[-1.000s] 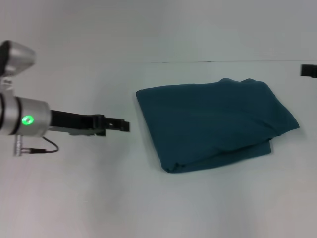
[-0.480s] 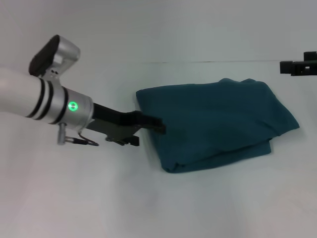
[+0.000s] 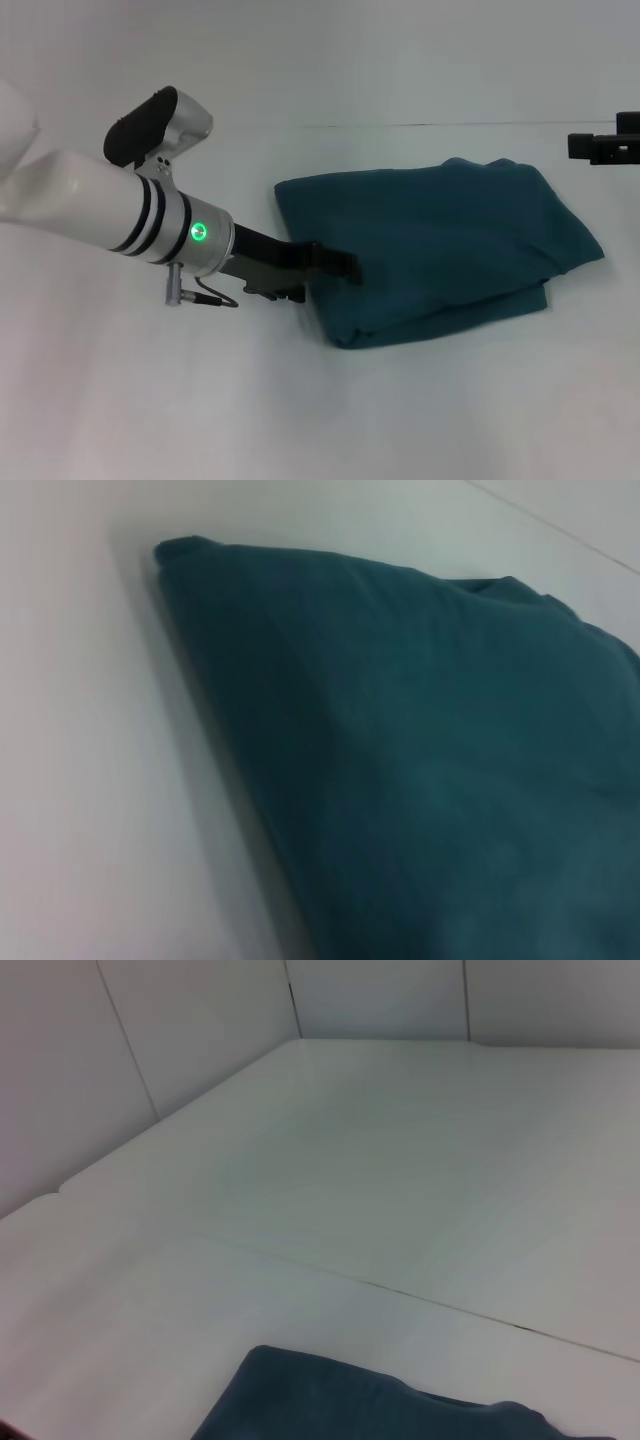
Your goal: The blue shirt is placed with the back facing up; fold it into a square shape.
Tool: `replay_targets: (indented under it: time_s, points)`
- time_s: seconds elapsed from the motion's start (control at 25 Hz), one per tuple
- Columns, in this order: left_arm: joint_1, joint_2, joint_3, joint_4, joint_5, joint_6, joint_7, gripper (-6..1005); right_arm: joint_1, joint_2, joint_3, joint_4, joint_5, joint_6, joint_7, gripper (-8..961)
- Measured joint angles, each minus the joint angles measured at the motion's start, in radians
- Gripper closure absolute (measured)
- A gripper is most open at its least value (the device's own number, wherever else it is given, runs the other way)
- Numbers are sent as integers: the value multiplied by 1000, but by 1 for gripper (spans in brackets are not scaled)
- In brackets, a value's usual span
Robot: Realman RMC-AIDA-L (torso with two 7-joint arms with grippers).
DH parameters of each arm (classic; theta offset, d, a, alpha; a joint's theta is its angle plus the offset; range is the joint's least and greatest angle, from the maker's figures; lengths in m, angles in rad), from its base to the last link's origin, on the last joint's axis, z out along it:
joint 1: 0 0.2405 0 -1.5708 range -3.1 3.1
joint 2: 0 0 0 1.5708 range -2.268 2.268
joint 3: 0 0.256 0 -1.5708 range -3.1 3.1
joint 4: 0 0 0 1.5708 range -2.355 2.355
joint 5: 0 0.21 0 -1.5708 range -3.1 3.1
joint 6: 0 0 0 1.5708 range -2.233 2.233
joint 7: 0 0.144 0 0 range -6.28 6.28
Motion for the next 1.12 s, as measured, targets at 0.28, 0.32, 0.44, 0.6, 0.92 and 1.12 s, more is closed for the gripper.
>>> replay_targets:
  time_s: [0.28, 0.32, 0.44, 0.6, 0.92, 1.12]
  points:
    - [-27, -7, 16, -64, 7, -58, -16, 219, 1, 3, -10, 4, 1, 1, 0, 8]
    - [-34, -10, 24, -69, 7, -60, -16, 220, 2, 3, -10, 5, 1, 1, 0, 8]
    - [-45, -16, 58, -67, 7, -61, -14, 222, 3, 3, -12, 5, 1, 2, 0, 8]
    - [-41, -11, 74, -55, 4, -70, -8, 225, 1, 3, -13, 8, 1, 2, -5, 9]
    - [-50, -14, 80, -55, 5, -59, -10, 460, -3, 4, -16, 17, 1, 9, -29, 8]
    - [-56, -16, 78, -58, -1, -58, -11, 569, -4, 5, -19, 26, 1, 9, -38, 9]
